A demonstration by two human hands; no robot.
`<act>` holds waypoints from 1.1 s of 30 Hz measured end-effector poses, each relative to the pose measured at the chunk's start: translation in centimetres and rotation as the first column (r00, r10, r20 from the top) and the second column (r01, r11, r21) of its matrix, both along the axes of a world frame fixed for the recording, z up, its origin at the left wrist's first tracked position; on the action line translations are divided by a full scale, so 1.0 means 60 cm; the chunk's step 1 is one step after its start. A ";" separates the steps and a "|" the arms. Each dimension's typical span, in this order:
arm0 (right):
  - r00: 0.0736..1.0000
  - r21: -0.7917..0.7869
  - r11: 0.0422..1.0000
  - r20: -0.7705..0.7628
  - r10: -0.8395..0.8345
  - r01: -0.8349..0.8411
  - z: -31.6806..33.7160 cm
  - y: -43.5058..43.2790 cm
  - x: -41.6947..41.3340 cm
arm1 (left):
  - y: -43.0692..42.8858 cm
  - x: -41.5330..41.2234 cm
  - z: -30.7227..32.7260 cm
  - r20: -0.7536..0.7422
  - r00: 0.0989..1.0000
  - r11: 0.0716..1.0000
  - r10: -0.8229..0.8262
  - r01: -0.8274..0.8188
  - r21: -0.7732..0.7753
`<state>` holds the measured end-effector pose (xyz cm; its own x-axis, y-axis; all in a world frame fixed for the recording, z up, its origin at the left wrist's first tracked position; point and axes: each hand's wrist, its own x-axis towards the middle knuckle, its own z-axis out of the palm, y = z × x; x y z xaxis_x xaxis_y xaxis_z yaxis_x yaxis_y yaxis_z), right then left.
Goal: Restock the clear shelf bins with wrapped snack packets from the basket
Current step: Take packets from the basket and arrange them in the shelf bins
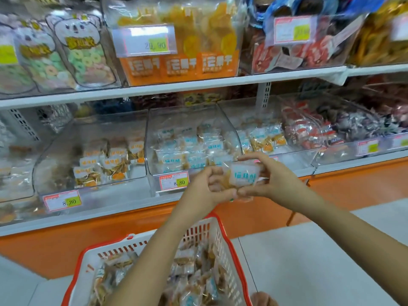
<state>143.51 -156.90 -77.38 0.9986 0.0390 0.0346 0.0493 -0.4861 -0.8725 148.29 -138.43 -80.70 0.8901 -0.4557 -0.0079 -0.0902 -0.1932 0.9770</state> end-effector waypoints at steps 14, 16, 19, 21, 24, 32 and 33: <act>0.877 -0.656 0.625 0.122 -0.465 0.423 0.033 -0.263 0.255 | -0.155 0.168 0.011 0.334 0.939 0.892 0.078 -0.216 0.398; 0.883 -0.754 0.572 0.024 -0.468 0.323 0.018 -0.272 0.290 | -0.157 0.178 0.003 0.290 0.951 0.903 0.105 -0.213 0.373; 0.875 -0.795 0.585 -0.162 -0.456 0.158 0.006 -0.283 0.329 | -0.154 0.179 -0.013 0.263 0.959 0.928 0.107 -0.191 0.319; 0.865 -0.807 0.588 -0.257 -0.430 0.052 0.001 -0.290 0.352 | -0.153 0.179 -0.024 0.298 0.948 0.928 0.116 -0.211 0.308; 0.848 -0.796 0.605 -0.332 -0.414 -0.016 -0.001 -0.295 0.370 | -0.154 0.183 -0.037 0.390 0.914 0.907 0.114 -0.256 0.334; 0.952 -0.944 0.322 -0.028 -0.305 0.075 -0.030 -0.284 0.342 | -0.156 0.181 -0.038 0.429 0.898 0.898 0.092 -0.261 0.354; 0.959 -0.963 0.254 0.019 -0.284 0.094 -0.031 -0.281 0.334 | -0.155 0.179 -0.037 0.439 0.895 0.895 0.082 -0.260 0.363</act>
